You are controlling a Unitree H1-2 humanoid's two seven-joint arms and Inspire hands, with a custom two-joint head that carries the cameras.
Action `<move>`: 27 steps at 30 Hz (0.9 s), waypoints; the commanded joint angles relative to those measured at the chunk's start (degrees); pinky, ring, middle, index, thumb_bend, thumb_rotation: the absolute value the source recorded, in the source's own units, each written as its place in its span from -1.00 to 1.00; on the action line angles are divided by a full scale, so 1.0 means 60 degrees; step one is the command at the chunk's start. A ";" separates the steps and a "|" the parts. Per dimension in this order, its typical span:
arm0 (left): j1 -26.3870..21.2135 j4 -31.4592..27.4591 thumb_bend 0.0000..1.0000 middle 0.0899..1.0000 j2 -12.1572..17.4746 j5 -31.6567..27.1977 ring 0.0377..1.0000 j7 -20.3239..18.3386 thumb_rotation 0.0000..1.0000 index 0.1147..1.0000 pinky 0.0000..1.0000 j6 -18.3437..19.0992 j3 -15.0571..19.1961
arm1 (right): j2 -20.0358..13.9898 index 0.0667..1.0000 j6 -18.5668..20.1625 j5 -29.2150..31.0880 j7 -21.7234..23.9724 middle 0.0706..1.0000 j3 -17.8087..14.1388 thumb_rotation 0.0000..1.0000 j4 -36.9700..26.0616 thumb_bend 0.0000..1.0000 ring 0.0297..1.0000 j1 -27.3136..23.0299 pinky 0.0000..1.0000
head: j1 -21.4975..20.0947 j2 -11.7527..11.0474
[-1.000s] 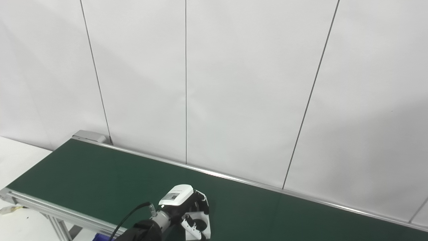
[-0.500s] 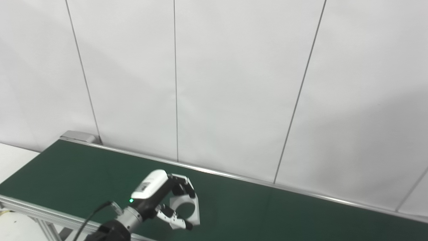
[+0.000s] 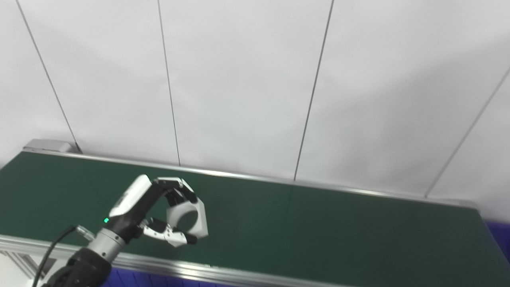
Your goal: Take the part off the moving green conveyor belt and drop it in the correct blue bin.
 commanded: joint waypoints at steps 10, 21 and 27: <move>0.0583 -0.0290 0.00 -0.13 -0.0039 -0.0478 -0.22 -0.0046 -1.00 -0.06 -0.20 -0.0714 0.0134 | 0.0384 0.65 0.0393 -0.0311 -0.0084 0.65 0.0246 -0.39 -0.0653 0.64 0.59 0.0048 0.49 | -0.0512 0.0927; 0.1657 -0.1129 0.00 -0.11 -0.0656 -0.0168 -0.23 -0.0390 -1.00 -0.08 -0.23 -0.0169 -0.0305 | 0.0567 0.70 0.0738 -0.0527 -0.0091 0.68 0.0184 -0.37 -0.0866 0.54 0.62 -0.0021 0.51 | -0.0212 0.1348; 0.2300 -0.1327 0.00 -0.10 -0.0909 0.0115 -0.21 -0.0637 -1.00 -0.10 -0.20 0.0248 -0.0703 | 0.0524 0.70 0.0881 -0.0510 -0.0043 0.69 0.0142 -0.36 -0.1008 0.54 0.63 -0.0022 0.52 | -0.0031 0.1396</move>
